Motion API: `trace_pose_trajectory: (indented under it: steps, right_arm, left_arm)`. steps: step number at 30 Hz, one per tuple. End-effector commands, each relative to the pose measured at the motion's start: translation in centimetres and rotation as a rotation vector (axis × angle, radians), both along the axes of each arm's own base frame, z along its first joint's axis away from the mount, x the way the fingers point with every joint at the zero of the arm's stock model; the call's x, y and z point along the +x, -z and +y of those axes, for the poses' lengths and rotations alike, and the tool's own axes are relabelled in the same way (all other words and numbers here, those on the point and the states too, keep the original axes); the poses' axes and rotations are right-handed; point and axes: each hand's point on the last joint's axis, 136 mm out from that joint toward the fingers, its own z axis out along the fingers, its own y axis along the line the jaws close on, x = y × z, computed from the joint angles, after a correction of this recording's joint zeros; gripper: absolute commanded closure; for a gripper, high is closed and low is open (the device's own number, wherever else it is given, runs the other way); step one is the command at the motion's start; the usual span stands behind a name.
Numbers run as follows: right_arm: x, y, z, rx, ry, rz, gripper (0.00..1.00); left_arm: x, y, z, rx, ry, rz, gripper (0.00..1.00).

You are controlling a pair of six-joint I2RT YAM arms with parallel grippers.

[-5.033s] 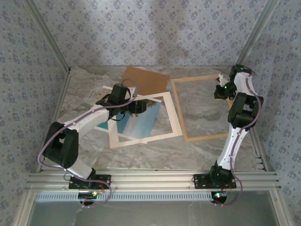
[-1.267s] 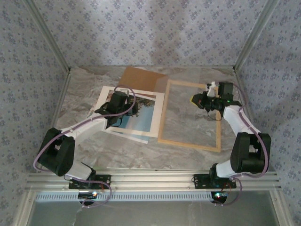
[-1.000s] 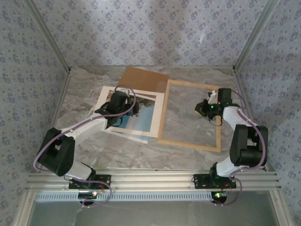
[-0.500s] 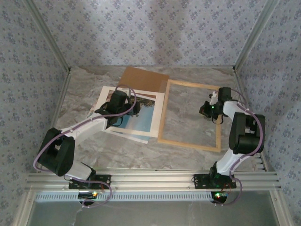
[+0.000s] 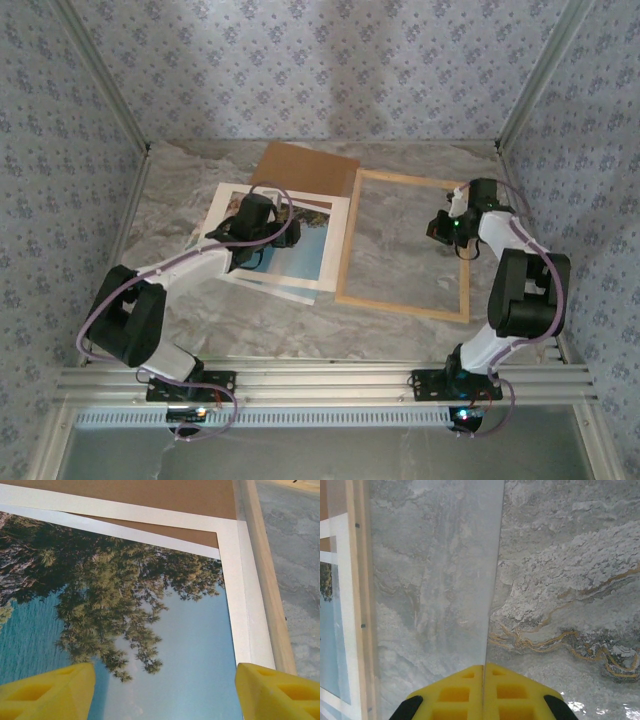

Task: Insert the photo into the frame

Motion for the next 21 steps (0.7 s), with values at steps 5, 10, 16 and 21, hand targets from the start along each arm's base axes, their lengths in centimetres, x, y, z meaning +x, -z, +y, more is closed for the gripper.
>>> trace_pose_trajectory:
  steps: [5, 10, 16, 21]
  right_arm:
    - [-0.2, -1.4, -0.2, -0.015, -0.029, -0.018, 1.0]
    - [0.4, -1.5, -0.4, -0.02, -0.029, -0.037, 1.0]
    - [0.5, -1.9, -0.6, -0.025, -0.034, -0.05, 1.0]
    - [1.0, -1.8, -1.1, -0.023, -0.018, -0.057, 1.0]
  left_arm:
    - [0.7, -1.2, -0.6, -0.011, 0.021, -0.027, 0.26]
    - [0.7, -1.2, -0.7, -0.011, 0.024, -0.028, 0.25]
    - [0.7, -1.2, -0.7, -0.008, 0.024, -0.028, 0.26]
    - [0.7, -1.1, -0.8, -0.009, 0.027, -0.025, 0.26]
